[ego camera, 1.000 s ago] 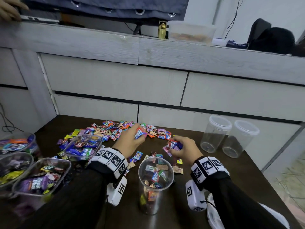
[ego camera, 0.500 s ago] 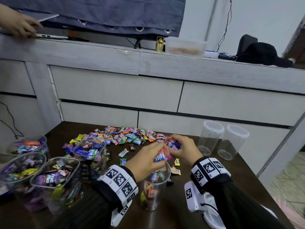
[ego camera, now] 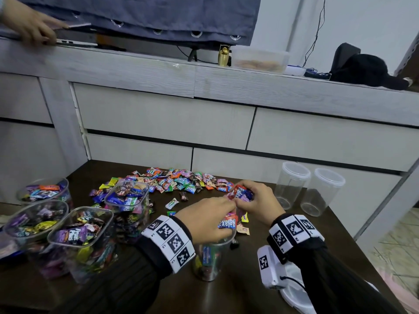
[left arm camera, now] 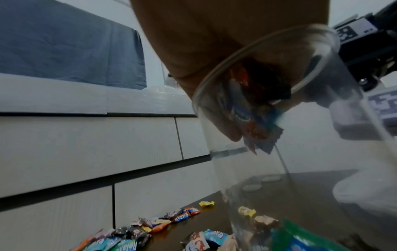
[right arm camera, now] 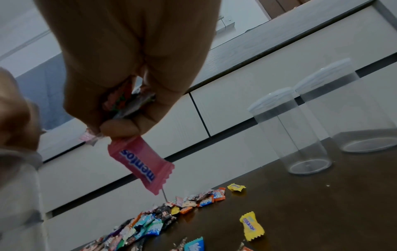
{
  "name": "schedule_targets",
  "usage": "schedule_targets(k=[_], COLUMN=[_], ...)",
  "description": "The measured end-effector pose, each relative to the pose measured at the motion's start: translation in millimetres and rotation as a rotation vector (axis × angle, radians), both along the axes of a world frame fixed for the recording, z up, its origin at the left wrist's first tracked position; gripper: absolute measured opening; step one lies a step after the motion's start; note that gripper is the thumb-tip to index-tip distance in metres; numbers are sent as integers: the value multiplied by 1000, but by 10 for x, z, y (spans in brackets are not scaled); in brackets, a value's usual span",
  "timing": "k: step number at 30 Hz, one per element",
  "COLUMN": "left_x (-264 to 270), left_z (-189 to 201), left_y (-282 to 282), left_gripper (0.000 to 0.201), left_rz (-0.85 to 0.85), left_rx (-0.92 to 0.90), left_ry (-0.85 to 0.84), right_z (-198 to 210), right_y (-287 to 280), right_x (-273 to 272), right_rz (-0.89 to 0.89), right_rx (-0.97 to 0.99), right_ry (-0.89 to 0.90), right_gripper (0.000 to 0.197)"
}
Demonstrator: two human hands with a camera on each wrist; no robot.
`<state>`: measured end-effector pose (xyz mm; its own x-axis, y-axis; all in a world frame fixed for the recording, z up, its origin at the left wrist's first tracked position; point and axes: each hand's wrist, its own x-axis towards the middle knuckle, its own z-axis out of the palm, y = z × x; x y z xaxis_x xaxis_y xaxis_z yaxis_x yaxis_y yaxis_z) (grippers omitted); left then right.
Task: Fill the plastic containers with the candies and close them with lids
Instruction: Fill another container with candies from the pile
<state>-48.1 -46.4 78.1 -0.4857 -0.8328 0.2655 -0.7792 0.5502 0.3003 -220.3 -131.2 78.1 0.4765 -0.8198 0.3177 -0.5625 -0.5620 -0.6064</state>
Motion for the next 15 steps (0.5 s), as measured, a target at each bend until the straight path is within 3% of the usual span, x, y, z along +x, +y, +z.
schedule_targets(k=[11, 15], left_x=[11, 67], left_z=[129, 134], left_y=[-38, -36], left_gripper=[28, 26], left_rz=[41, 13], left_rx=[55, 125], left_ry=[-216, -157], right_z=[317, 391], right_y=[192, 220], right_x=[99, 117], right_rz=[121, 138], right_rx=[24, 37], right_ry=[-166, -212], right_gripper=[24, 24])
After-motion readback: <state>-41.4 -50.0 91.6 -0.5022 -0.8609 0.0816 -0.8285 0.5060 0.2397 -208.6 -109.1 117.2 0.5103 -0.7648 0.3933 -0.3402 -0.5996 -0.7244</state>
